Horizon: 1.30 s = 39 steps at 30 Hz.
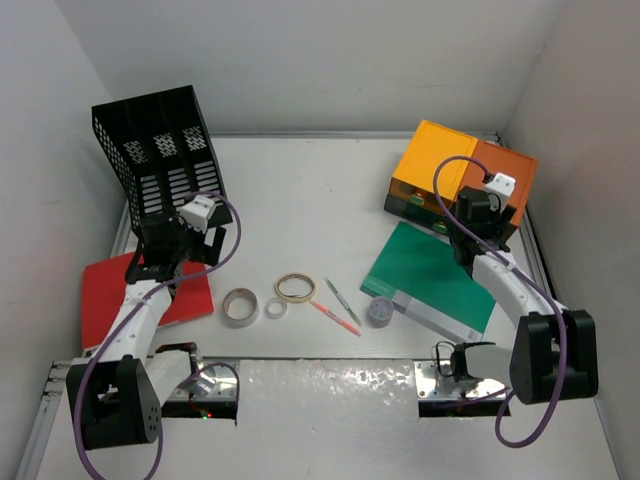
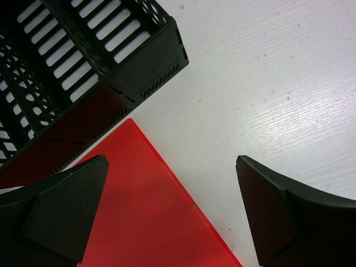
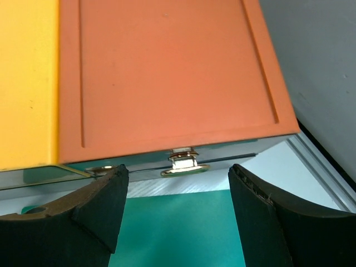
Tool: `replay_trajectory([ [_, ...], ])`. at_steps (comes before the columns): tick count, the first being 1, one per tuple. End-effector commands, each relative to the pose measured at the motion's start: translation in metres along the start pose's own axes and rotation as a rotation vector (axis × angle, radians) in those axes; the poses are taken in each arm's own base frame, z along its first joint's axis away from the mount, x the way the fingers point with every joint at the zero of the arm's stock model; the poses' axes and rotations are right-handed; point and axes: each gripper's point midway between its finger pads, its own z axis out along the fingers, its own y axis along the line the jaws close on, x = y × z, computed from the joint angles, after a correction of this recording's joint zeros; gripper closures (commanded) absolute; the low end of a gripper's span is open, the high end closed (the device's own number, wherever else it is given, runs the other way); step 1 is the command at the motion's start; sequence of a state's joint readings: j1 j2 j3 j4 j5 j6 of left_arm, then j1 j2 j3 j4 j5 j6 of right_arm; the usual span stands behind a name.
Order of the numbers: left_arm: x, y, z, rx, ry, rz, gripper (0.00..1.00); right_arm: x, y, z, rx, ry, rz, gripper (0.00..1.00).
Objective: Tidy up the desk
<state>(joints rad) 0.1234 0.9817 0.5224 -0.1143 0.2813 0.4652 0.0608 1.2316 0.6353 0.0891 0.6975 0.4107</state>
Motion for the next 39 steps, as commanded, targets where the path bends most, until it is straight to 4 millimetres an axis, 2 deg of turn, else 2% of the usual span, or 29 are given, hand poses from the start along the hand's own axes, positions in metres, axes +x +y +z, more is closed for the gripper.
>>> replay_trajectory([
  [1, -0.009, 0.002, 0.001, -0.008, -0.041, 0.012, 0.02, -0.032, 0.011, 0.003, -0.034, -0.069, 0.048, 0.29],
  [6, -0.008, 0.001, 0.001, -0.002, -0.036, 0.01, 0.02, -0.027, 0.005, 0.008, -0.015, -0.057, 0.032, 0.3],
  [12, -0.006, 0.0, 0.003, 0.002, -0.029, 0.008, 0.02, -0.011, 0.004, 0.015, -0.04, -0.017, 0.031, 0.34],
  [13, -0.007, 0.0, 0.003, 0.002, -0.03, 0.008, 0.02, -0.01, -0.004, 0.019, -0.024, -0.011, 0.041, 0.34],
  [16, -0.005, -0.001, 0.004, 0.007, -0.026, 0.006, 0.02, -0.01, 0.001, 0.022, -0.051, -0.013, 0.031, 0.36],
  [18, -0.005, 0.0, 0.004, 0.003, -0.023, 0.004, 0.02, -0.008, 0.0, 0.023, -0.043, -0.012, 0.021, 0.44],
  [24, -0.006, 0.002, 0.003, -0.004, -0.025, 0.004, 0.02, 0.006, -0.008, 0.027, -0.015, 0.017, 0.018, 0.55],
  [26, -0.006, 0.0, 0.004, 0.001, -0.023, 0.003, 0.02, 0.006, -0.009, 0.026, -0.015, 0.014, 0.021, 0.64],
  [27, -0.006, 0.001, 0.004, -0.001, -0.024, 0.002, 0.02, 0.007, -0.008, 0.025, -0.021, 0.016, 0.021, 0.72],
  [30, -0.005, 0.0, 0.005, 0.005, -0.022, 0.001, 0.02, 0.006, -0.009, 0.022, -0.026, 0.022, 0.026, 0.88],
  [31, -0.005, 0.0, 0.005, 0.005, -0.022, 0.001, 0.02, 0.011, -0.006, 0.019, -0.042, 0.052, 0.025, 0.96],
  [33, -0.005, 0.0, 0.006, 0.006, -0.019, 0.0, 0.02, 0.011, 0.0, 0.012, -0.076, 0.064, 0.041, 1.0],
  [35, -0.006, 0.002, 0.006, 0.002, -0.018, 0.002, 0.02, 0.017, -0.005, 0.002, -0.057, 0.083, 0.036, 1.0],
  [36, -0.006, 0.002, 0.006, 0.001, -0.017, 0.003, 0.02, 0.021, 0.0, -0.005, -0.072, 0.086, 0.023, 1.0],
  [38, -0.006, 0.004, 0.005, -0.011, -0.017, 0.007, 0.01, 0.027, -0.003, -0.018, -0.077, 0.072, 0.021, 1.0],
  [39, -0.007, 0.005, 0.005, -0.015, -0.018, 0.01, 0.02, 0.029, 0.004, -0.026, -0.101, 0.061, 0.01, 1.0],
])
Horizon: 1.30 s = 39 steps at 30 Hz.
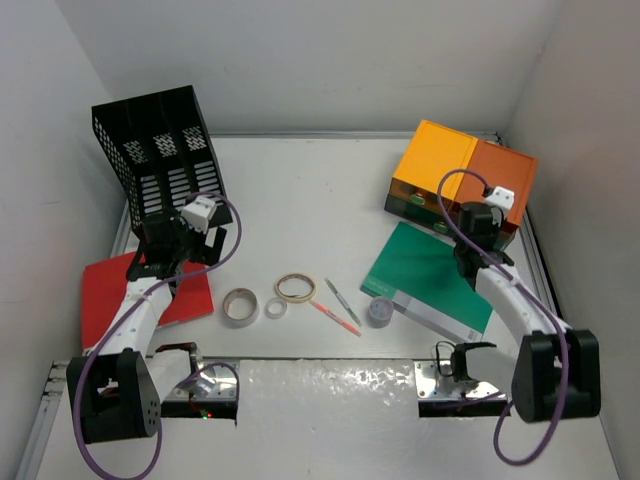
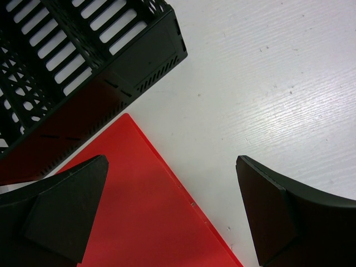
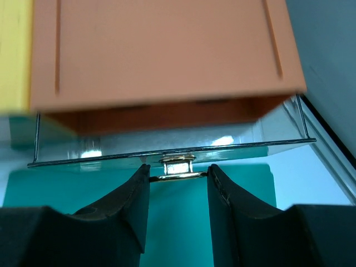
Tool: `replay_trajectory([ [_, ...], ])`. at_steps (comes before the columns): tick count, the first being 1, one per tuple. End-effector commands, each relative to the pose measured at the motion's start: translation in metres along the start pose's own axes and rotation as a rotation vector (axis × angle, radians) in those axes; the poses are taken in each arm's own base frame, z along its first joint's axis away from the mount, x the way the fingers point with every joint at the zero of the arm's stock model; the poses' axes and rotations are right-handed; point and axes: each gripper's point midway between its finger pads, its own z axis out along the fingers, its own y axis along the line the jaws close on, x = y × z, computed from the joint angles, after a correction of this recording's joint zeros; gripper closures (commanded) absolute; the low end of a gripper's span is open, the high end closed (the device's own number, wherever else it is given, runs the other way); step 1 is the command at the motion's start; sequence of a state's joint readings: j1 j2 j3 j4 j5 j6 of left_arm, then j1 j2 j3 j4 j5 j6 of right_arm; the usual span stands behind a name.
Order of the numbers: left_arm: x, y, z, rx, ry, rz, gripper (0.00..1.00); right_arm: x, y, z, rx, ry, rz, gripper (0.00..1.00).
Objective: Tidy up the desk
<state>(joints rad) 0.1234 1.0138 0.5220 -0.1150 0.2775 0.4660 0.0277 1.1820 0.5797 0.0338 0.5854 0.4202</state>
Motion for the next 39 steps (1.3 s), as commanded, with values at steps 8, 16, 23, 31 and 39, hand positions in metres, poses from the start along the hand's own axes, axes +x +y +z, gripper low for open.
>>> replay_trajectory([
  [8, -0.016, 0.004, -0.002, -0.015, -0.055, 0.023, 0.01, 0.049, 0.017, -0.054, -0.118, 0.044, -0.006, 1.0],
  [16, -0.016, 0.005, -0.001, -0.016, -0.054, 0.028, 0.01, 0.063, 0.021, -0.073, -0.202, 0.112, -0.038, 0.91],
  [23, -0.015, 0.006, -0.002, -0.023, -0.05, 0.027, 0.01, 0.06, 0.04, -0.095, -0.367, 0.18, -0.121, 0.2],
  [31, -0.015, 0.006, -0.002, -0.023, -0.051, 0.034, 0.01, 0.047, 0.096, -0.15, -0.823, 0.165, -0.265, 0.01],
  [39, -0.013, 0.007, -0.002, -0.031, -0.041, 0.034, 0.01, 0.12, 0.134, -0.206, -1.123, 0.303, -0.74, 0.01],
])
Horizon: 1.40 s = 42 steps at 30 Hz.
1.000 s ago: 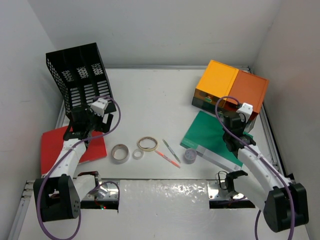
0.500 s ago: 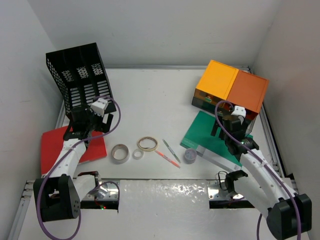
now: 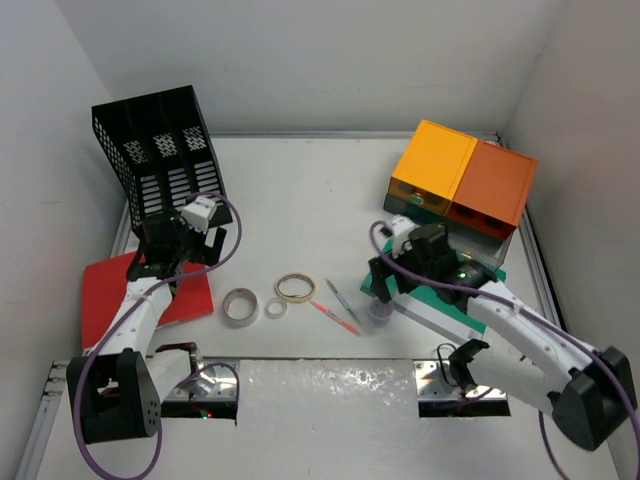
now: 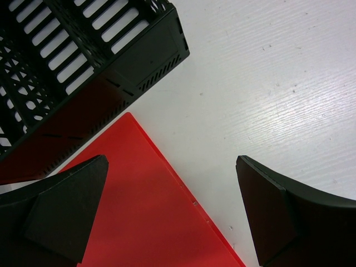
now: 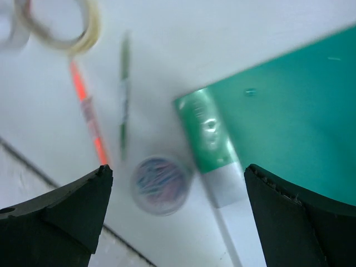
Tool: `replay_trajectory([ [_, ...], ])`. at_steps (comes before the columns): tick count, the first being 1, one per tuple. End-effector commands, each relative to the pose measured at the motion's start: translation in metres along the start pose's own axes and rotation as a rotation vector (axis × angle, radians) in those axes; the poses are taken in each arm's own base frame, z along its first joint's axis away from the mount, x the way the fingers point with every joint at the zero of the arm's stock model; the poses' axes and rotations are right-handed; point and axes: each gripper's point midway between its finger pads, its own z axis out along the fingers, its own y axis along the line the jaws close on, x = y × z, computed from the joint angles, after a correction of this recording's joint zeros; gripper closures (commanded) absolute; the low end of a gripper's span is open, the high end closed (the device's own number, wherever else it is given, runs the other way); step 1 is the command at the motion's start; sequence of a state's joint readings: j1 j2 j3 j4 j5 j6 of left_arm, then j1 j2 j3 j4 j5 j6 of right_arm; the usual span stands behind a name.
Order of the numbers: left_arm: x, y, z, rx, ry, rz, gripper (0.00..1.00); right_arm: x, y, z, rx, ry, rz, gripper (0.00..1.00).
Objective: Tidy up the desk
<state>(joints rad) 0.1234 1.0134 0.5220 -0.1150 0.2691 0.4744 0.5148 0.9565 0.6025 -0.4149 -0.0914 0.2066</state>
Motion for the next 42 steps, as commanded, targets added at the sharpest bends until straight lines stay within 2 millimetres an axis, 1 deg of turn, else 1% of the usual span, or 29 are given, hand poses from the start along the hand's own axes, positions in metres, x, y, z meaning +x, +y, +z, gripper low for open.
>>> replay_trajectory([
  [1, -0.012, 0.006, -0.002, -0.026, -0.04, 0.024, 0.01, 0.011, 0.037, 0.003, -0.122, 0.075, -0.228, 0.01],
  [2, -0.012, 0.006, -0.001, -0.026, -0.039, 0.023, 0.01, 0.015, 0.038, 0.004, -0.116, 0.095, -0.248, 0.01],
  [3, -0.012, 0.007, -0.001, -0.031, -0.036, 0.023, 0.01, 0.015, 0.035, 0.005, -0.086, 0.109, -0.266, 0.01],
  [7, -0.009, 0.008, 0.0, -0.034, -0.026, 0.021, 0.01, 0.033, 0.043, 0.016, -0.112, 0.207, -0.323, 0.01],
  [11, -0.008, 0.008, 0.001, -0.036, -0.02, 0.019, 0.01, 0.048, 0.034, 0.024, -0.071, 0.264, -0.338, 0.01],
  [14, -0.007, 0.008, 0.002, -0.035, -0.017, 0.019, 0.01, 0.055, 0.037, 0.03, -0.092, 0.286, -0.329, 0.01],
  [15, -0.008, 0.008, 0.002, -0.035, -0.018, 0.021, 0.01, 0.061, 0.036, 0.032, -0.09, 0.299, -0.328, 0.02],
  [17, -0.007, 0.008, 0.002, -0.034, -0.016, 0.018, 0.01, 0.065, 0.032, 0.036, -0.073, 0.314, -0.326, 0.08],
  [19, -0.006, 0.007, 0.002, -0.032, -0.013, 0.018, 0.01, 0.064, 0.032, 0.039, -0.067, 0.304, -0.324, 0.14],
  [20, -0.007, 0.008, 0.002, -0.034, -0.014, 0.018, 0.01, 0.063, 0.033, 0.04, -0.07, 0.298, -0.324, 0.25],
  [22, -0.007, 0.008, 0.002, -0.034, -0.014, 0.018, 0.01, 0.063, 0.032, 0.041, -0.068, 0.295, -0.327, 0.33],
  [23, -0.007, 0.009, 0.002, -0.035, -0.014, 0.019, 0.01, 0.062, 0.032, 0.041, -0.066, 0.296, -0.329, 0.36],
  [26, -0.006, 0.009, 0.002, -0.036, -0.012, 0.019, 0.01, 0.068, 0.032, 0.041, -0.072, 0.332, -0.333, 0.32],
  [28, -0.006, 0.008, 0.002, -0.035, -0.012, 0.02, 0.01, 0.073, 0.032, 0.041, -0.076, 0.353, -0.331, 0.34],
  [29, -0.007, 0.008, 0.002, -0.035, -0.013, 0.02, 0.01, 0.074, 0.033, 0.041, -0.082, 0.359, -0.328, 0.37],
  [30, -0.006, 0.008, 0.002, -0.035, -0.012, 0.02, 0.01, 0.076, 0.033, 0.042, -0.081, 0.369, -0.326, 0.46],
  [31, -0.007, 0.009, 0.002, -0.037, -0.013, 0.02, 0.01, 0.077, 0.033, 0.042, -0.082, 0.371, -0.321, 0.51],
  [32, -0.007, 0.009, 0.002, -0.038, -0.012, 0.02, 0.01, 0.075, 0.034, 0.042, -0.086, 0.366, -0.322, 0.58],
  [33, -0.006, 0.009, 0.002, -0.041, -0.011, 0.019, 0.01, 0.073, 0.036, 0.041, -0.091, 0.354, -0.323, 0.71],
  [34, -0.006, 0.01, 0.002, -0.042, -0.011, 0.019, 0.01, 0.07, 0.037, 0.04, -0.092, 0.344, -0.322, 0.79],
  [36, -0.007, 0.01, 0.002, -0.043, -0.012, 0.021, 0.01, 0.057, 0.038, 0.035, -0.087, 0.299, -0.32, 0.91],
  [37, -0.006, 0.01, 0.002, -0.044, -0.011, 0.02, 0.01, 0.046, 0.041, 0.033, -0.086, 0.268, -0.317, 0.99],
  [39, -0.006, 0.01, 0.002, -0.044, -0.008, 0.02, 0.01, 0.031, 0.041, 0.024, -0.071, 0.225, -0.312, 1.0],
  [40, -0.006, 0.011, 0.002, -0.045, -0.011, 0.019, 0.01, 0.014, 0.043, 0.019, -0.065, 0.182, -0.304, 1.0],
  [41, -0.007, 0.01, 0.002, -0.045, -0.013, 0.02, 0.01, 0.004, 0.033, 0.014, 0.002, 0.161, -0.307, 1.0],
  [42, -0.007, 0.01, 0.002, -0.043, -0.013, 0.02, 0.01, -0.011, 0.031, 0.007, 0.034, 0.11, -0.304, 1.0],
])
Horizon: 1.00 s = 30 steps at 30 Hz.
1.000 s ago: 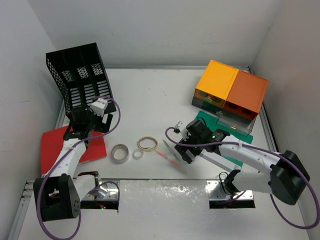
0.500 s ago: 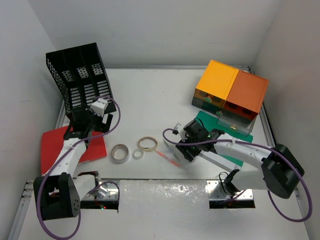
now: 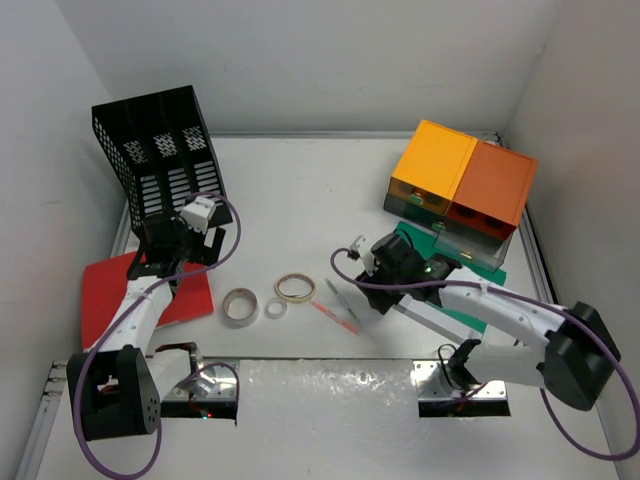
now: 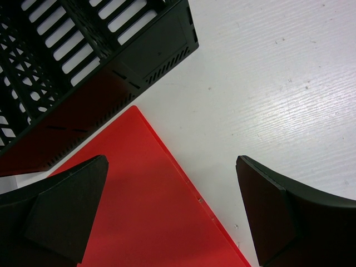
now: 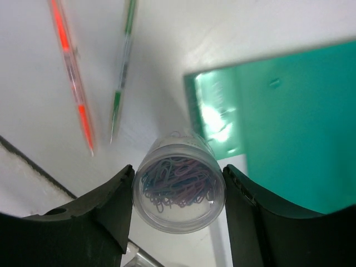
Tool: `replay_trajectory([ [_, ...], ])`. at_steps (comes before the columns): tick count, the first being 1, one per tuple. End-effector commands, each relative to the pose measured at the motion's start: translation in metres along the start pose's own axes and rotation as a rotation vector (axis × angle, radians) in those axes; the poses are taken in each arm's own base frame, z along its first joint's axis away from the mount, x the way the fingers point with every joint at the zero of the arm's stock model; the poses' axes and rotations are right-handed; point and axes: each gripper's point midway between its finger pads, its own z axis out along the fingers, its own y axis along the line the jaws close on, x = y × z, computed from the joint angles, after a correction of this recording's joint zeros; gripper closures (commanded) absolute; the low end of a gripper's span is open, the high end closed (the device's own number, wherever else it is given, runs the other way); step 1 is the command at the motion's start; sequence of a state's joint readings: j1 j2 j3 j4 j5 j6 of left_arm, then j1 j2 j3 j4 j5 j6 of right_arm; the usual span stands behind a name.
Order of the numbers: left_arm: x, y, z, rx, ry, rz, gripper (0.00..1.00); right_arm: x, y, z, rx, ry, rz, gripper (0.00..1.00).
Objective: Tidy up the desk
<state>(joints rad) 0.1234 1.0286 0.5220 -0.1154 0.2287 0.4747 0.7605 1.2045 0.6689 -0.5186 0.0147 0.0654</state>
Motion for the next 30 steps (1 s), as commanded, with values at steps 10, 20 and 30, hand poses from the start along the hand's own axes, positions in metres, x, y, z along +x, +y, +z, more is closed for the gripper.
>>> replay_trajectory([
  [10, -0.015, 0.005, -0.001, -0.014, -0.048, 0.024, 0.01, -0.121, -0.149, -0.141, 0.599, -0.432, 0.282, 1.0],
  [20, -0.014, 0.002, -0.002, -0.005, -0.053, 0.029, 0.01, -0.057, -0.235, -0.15, 0.74, -0.361, 0.576, 1.0],
  [30, -0.016, 0.001, -0.004, -0.003, -0.063, 0.034, 0.01, 0.008, -0.264, -0.106, 0.725, -0.263, 0.793, 1.0],
])
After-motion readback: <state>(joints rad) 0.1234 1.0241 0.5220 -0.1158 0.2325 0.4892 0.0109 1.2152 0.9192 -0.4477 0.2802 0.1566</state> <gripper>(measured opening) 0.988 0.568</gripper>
